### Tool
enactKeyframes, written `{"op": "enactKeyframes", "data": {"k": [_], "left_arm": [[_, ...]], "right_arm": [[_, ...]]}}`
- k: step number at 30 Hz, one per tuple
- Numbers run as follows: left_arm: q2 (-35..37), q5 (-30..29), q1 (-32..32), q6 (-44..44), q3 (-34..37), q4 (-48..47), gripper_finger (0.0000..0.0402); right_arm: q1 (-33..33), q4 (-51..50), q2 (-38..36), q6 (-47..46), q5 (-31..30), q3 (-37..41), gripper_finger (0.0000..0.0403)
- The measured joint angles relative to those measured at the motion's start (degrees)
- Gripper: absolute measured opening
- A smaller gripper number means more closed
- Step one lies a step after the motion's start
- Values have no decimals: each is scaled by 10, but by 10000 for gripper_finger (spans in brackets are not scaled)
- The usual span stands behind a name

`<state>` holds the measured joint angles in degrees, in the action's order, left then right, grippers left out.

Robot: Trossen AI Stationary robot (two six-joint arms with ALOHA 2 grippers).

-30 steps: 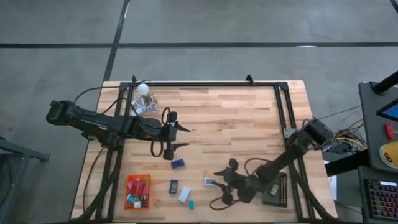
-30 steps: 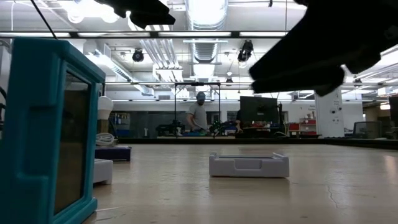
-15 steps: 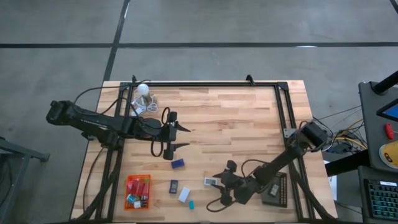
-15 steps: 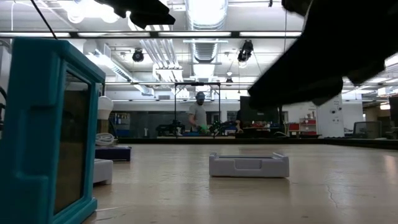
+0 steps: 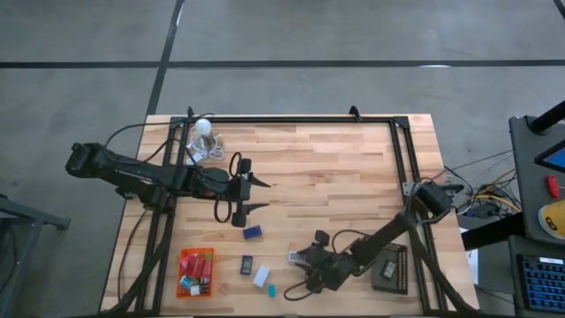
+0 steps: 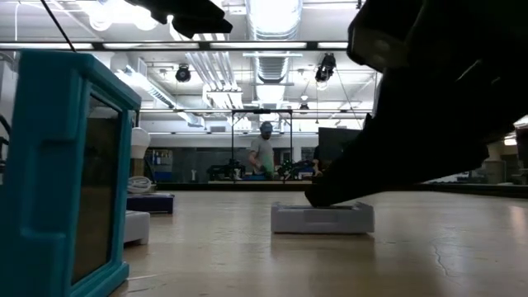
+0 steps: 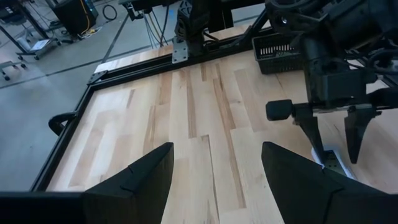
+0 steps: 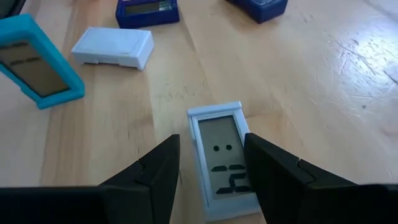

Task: Pick & Place Office items
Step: Put the right white digital clock into the black bin

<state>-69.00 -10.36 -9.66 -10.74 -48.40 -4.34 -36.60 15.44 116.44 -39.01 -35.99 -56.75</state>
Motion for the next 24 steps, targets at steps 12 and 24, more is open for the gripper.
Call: {"op": "enactKeyframes", "data": {"k": [12,24], "left_arm": [[0,0,0,0,0,-5,248],[0,0,0,-2,0,-4,248]], "right_arm": [[4,-7,-5,35,4,-2,176],[6,-78,-5,-29,6,-4,176]]}}
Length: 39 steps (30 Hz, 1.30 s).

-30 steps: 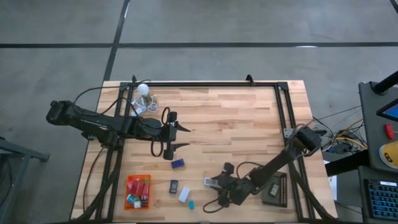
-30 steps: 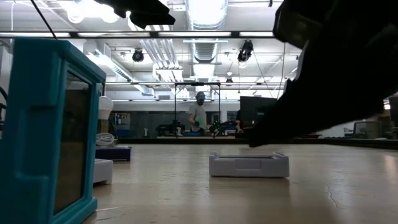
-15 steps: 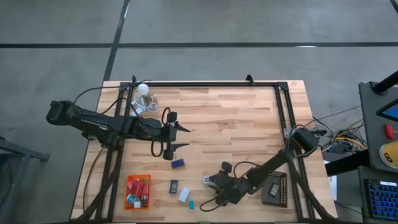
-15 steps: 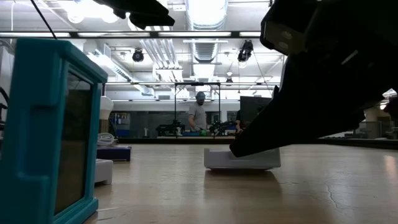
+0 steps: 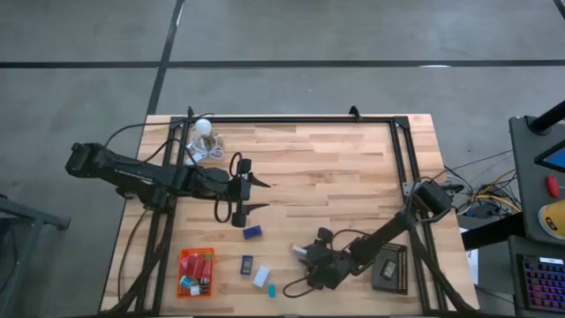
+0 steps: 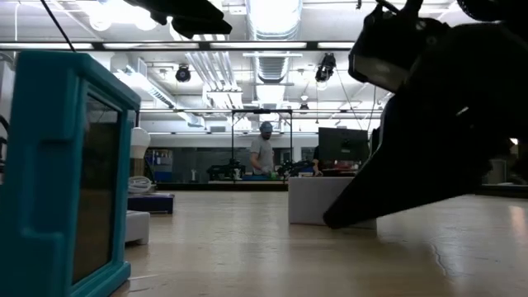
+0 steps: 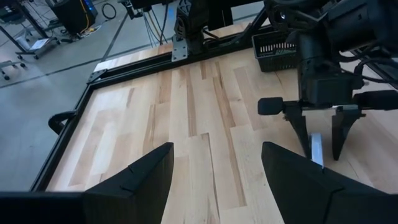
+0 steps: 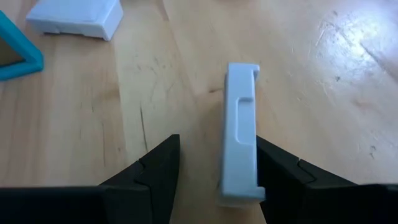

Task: Pick & Place Office items
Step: Put the right white digital clock into the black bin

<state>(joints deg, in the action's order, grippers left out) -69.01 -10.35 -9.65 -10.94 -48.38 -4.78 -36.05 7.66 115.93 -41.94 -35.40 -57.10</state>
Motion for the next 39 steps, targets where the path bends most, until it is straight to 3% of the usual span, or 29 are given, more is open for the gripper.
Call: {"op": "enactKeyframes", "data": {"k": [11,23,34,39], "left_arm": [[0,0,0,0,0,0,248],[0,0,0,0,0,0,248],[0,0,0,0,0,0,248],[0,0,0,0,0,0,248]], "right_arm": [[6,0,3,4,3,0,166],[11,0,3,20,4,0,50],[13,-3,-1,31,9,0,52],[13,-64,-43,31,33,-6,57]]}}
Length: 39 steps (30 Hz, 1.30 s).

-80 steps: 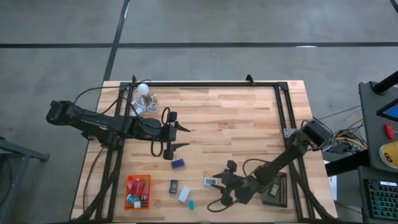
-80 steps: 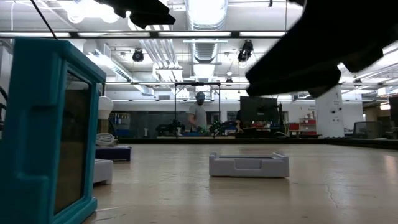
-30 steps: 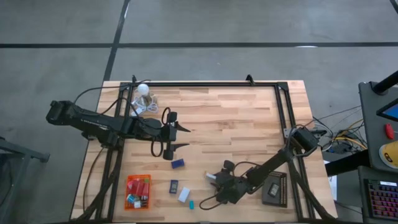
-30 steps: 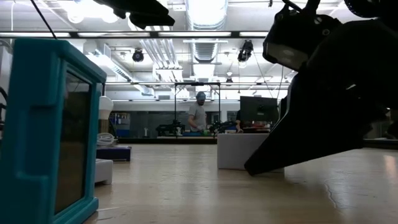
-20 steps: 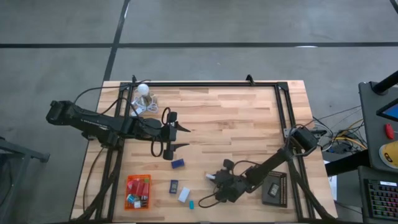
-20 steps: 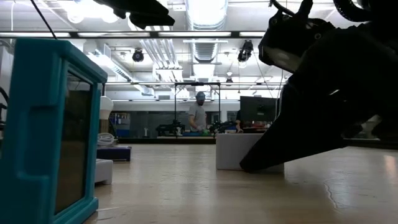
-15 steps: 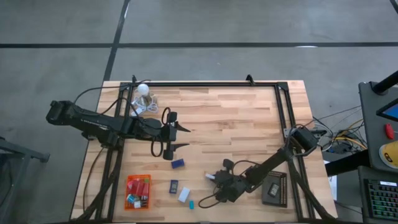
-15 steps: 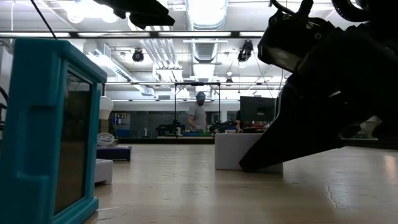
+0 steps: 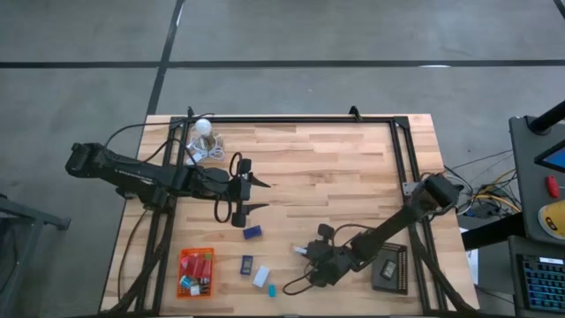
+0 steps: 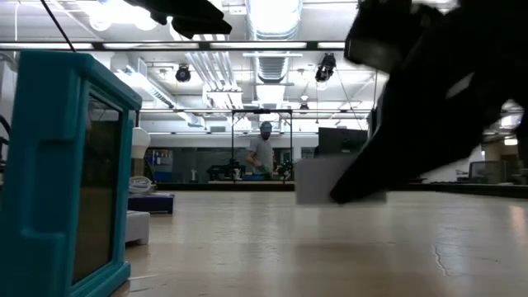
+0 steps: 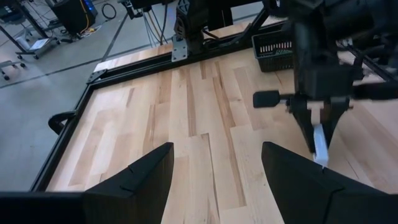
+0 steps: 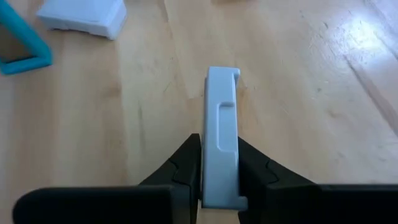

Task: Pick & Place Office items
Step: Put the right white digital clock into the black bin

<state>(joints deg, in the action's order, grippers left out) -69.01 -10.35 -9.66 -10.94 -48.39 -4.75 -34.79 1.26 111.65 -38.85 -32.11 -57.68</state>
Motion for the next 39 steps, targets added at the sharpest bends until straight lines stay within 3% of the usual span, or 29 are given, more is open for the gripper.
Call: {"op": "enactKeyframes", "data": {"k": [8,14,19,22,32,39], "left_arm": [[0,0,0,0,0,0,248],[0,0,0,0,1,1,248],[0,0,0,0,11,2,248],[0,0,0,0,20,10,248],[0,0,0,0,29,32,248],[0,0,0,0,29,39,248]], "right_arm": [[0,-228,-108,-67,103,-54,57],[-5,-483,-171,-211,206,-132,57],[-20,-622,-203,-341,223,-171,58],[-33,-673,-212,-410,241,-177,58],[-100,-705,-190,-613,424,-166,59],[-140,-704,-155,-647,442,-166,59]]}}
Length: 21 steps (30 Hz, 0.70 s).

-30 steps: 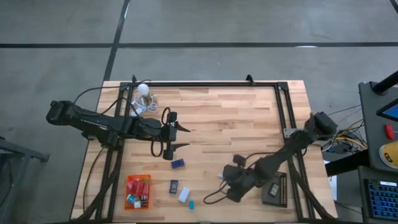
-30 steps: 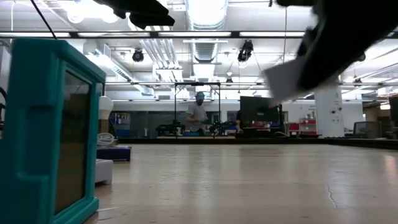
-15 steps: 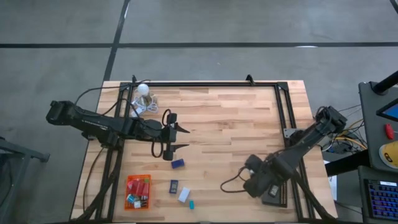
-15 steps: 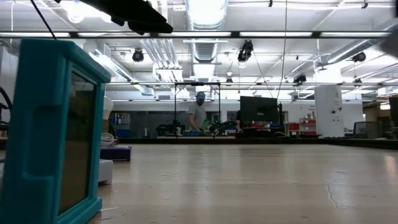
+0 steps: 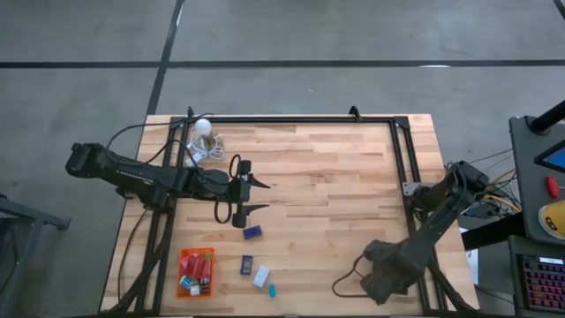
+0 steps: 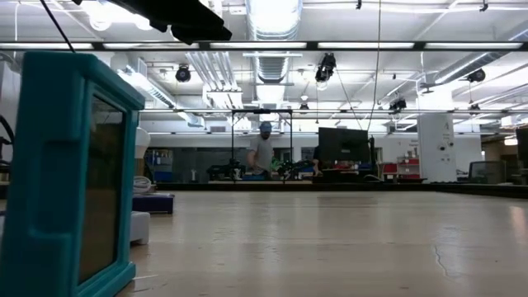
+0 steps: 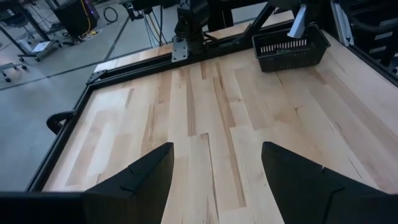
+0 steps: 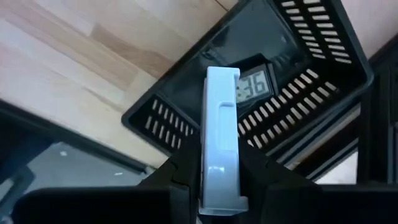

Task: Pick & Place Office items
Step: Put the right white digital clock into the black bin

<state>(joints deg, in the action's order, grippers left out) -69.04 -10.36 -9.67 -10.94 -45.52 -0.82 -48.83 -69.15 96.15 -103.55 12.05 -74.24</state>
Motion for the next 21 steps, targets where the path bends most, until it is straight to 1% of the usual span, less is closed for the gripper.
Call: {"op": "enactKeyframes", "data": {"k": [6,11,13,17,21], "left_arm": [[0,0,0,0,0,0,248],[0,0,0,0,0,0,248],[0,0,0,0,0,0,248],[0,0,0,0,-1,0,248],[0,0,0,0,-1,0,248]], "right_arm": [[-8,5,48,12,-1,0,59],[-8,7,92,81,0,0,59],[-8,9,106,95,0,0,59],[-9,20,123,98,0,0,59],[-12,35,136,130,1,0,59]]}}
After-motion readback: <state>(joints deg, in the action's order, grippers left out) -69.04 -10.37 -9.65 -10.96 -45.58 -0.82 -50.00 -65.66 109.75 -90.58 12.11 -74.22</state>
